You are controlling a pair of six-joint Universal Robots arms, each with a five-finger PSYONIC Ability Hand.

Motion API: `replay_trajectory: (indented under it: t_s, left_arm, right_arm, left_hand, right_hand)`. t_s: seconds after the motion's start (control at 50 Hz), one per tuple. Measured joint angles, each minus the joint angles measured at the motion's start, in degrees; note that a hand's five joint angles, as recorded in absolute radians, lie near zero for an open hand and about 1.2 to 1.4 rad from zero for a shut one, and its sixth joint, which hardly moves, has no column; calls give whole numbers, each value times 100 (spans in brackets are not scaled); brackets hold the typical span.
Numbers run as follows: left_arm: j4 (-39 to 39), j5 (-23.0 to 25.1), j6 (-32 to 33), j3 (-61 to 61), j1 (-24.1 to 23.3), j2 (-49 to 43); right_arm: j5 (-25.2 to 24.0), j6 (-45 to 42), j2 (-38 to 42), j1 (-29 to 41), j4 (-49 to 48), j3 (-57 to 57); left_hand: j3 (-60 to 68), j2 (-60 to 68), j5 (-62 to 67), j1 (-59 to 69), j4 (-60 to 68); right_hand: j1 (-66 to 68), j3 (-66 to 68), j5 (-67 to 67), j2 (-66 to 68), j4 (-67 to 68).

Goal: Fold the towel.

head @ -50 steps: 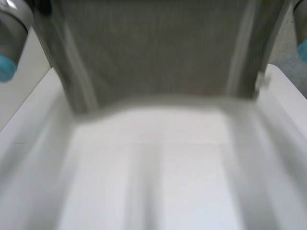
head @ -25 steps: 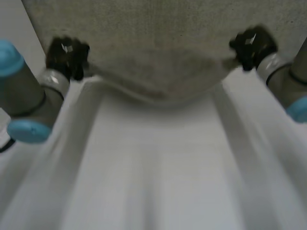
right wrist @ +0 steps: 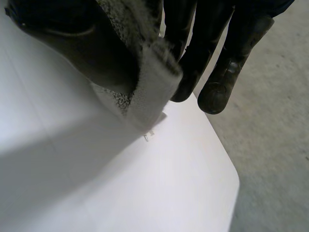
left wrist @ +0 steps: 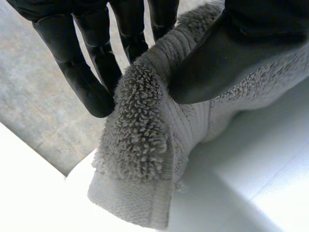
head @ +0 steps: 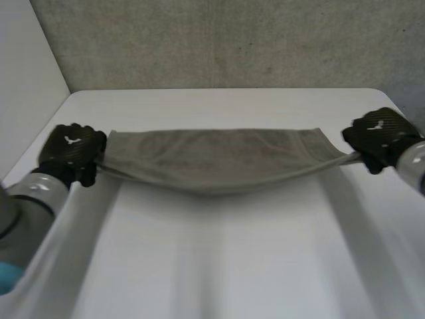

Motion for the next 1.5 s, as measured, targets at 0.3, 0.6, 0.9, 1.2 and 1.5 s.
replay_trajectory:
  t_s: [0.3,0.6,0.9,1.2,1.5]
  left_arm:
    - [-1507,1801,-8,-537,858,1334]
    - [-1113,912,-6,2236,127,-2090]
    - [-1974,311,-5,4959,-353,-4247]
    - [-1944,-425,-55,5150,-560,-4206]
    - [-1488,-747,-183,2603,-509,-1932]
  right_arm:
    - [-983,-941,-739,-707,1886,119]
    - [-98,-285,2447,-70,1732,-2612]
    - [771,45,4411,332,1886,-5174]
    - [868,410,4650,578,1786,-5732]
    - [857,904,1676,572,591,-2116]
  left_hand:
    - [1,55,0,4,0]
    - [5,55,0,5,0]
    - [-2121,-1891,-1879,-1690,-1984]
    - [-7375,-7000,-7270,-6746,-7089]
    - [-7387,-7001,-7275,-6758,-7089]
  right_hand:
    - [0,0,0,0,0]
    - [0,0,-1,0,0]
    - [-957,-855,-994,-1032,-894]
    - [-6208,-6232,-6423,-6246,-6194]
    - [-6262,-6232,-6421,-6246,-6195]
